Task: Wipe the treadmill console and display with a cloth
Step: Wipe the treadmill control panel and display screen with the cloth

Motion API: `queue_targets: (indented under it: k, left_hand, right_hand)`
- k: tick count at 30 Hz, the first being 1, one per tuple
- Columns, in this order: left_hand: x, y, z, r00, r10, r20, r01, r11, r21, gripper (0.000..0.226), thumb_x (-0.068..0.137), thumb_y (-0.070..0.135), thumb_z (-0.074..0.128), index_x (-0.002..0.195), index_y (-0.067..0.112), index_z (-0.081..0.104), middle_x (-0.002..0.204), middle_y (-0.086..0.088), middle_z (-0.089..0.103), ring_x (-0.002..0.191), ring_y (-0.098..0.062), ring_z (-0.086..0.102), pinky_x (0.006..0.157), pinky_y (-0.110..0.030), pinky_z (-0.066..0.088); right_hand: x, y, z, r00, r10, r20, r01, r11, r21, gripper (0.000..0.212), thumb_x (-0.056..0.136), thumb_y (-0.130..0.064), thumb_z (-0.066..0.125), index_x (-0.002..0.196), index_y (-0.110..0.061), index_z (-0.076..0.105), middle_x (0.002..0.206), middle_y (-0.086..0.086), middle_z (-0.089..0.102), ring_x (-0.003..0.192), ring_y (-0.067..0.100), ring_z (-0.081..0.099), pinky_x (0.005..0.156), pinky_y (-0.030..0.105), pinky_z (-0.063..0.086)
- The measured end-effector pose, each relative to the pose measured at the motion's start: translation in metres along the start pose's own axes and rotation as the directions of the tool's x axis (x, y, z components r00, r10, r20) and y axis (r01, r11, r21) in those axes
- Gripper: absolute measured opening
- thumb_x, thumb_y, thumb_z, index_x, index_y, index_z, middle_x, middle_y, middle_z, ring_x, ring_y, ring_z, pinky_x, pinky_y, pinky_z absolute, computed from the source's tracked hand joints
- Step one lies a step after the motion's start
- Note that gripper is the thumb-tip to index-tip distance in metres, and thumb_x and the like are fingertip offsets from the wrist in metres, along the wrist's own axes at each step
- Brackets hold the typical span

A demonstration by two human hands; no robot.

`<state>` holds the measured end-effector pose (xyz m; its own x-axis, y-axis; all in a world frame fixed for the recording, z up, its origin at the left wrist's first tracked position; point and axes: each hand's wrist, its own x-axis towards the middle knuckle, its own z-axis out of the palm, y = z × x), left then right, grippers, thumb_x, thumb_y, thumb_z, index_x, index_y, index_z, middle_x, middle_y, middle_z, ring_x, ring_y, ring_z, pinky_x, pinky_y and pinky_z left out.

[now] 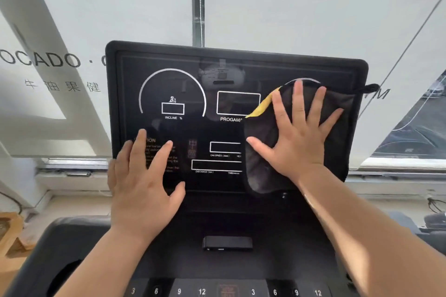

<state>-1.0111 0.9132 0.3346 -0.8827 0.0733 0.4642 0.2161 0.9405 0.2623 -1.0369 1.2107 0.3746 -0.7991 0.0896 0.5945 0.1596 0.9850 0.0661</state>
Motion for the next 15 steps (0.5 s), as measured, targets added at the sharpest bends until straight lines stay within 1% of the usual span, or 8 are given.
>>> queue_targets:
  k: [2, 5, 8, 11, 15]
  left_hand:
    - [-0.004, -0.009, 0.0, 0.999, -0.028, -0.034, 0.027, 0.999, -0.026, 0.081, 0.07, 0.049, 0.08, 0.142, 0.027, 0.049, 0.161, -0.012, 0.03, 0.145, -0.041, 0.029, 0.113, -0.065, 0.029]
    - [-0.012, -0.019, -0.001, 0.998, -0.055, -0.038, 0.053, 0.997, -0.049, 0.08, 0.071, 0.059, 0.062, 0.143, 0.027, 0.048, 0.16, -0.014, 0.031, 0.145, -0.041, 0.03, 0.115, -0.062, 0.03]
    - [-0.016, -0.029, 0.001, 0.995, -0.095, 0.032, 0.097, 0.993, -0.064, 0.083, 0.072, 0.063, 0.056, 0.147, 0.028, 0.044, 0.162, -0.014, 0.027, 0.146, -0.04, 0.029, 0.116, -0.06, 0.029]
    - [-0.02, -0.041, 0.005, 0.997, -0.055, 0.063, 0.059, 0.996, -0.067, 0.08, 0.074, 0.063, 0.051, 0.145, 0.026, 0.046, 0.162, -0.013, 0.026, 0.147, -0.036, 0.031, 0.116, -0.057, 0.031]
    - [-0.02, -0.052, 0.007, 0.998, -0.015, 0.053, 0.02, 0.994, -0.109, 0.076, 0.074, 0.054, 0.063, 0.143, 0.025, 0.049, 0.163, -0.008, 0.028, 0.144, -0.034, 0.033, 0.112, -0.058, 0.036]
  right_hand:
    - [0.024, -0.008, -0.011, 0.997, 0.081, -0.017, -0.081, 0.996, 0.032, 0.106, 0.082, -0.089, 0.039, 0.164, -0.033, 0.004, 0.173, 0.012, -0.007, 0.154, 0.053, -0.009, 0.11, 0.084, -0.001]
    - [0.053, -0.036, -0.022, 0.996, 0.081, -0.038, -0.08, 0.996, 0.024, 0.103, 0.086, -0.087, 0.033, 0.164, -0.029, -0.001, 0.172, 0.017, -0.006, 0.153, 0.056, -0.006, 0.111, 0.085, 0.002]
    - [0.068, -0.067, -0.027, 0.999, 0.035, -0.036, -0.035, 0.999, 0.001, 0.103, 0.086, -0.089, 0.027, 0.164, -0.029, -0.003, 0.172, 0.015, -0.009, 0.153, 0.055, -0.007, 0.111, 0.084, 0.002]
    - [0.062, -0.093, -0.025, 0.999, -0.022, -0.042, 0.023, 0.999, 0.033, 0.103, 0.086, -0.088, 0.029, 0.165, -0.027, 0.001, 0.172, 0.015, -0.008, 0.154, 0.053, -0.008, 0.112, 0.082, 0.001]
    - [0.018, -0.114, -0.004, 0.983, -0.184, -0.026, 0.185, 0.983, 0.02, 0.1, 0.086, -0.086, 0.037, 0.165, -0.03, 0.008, 0.173, 0.013, -0.005, 0.155, 0.049, -0.007, 0.114, 0.08, -0.003]
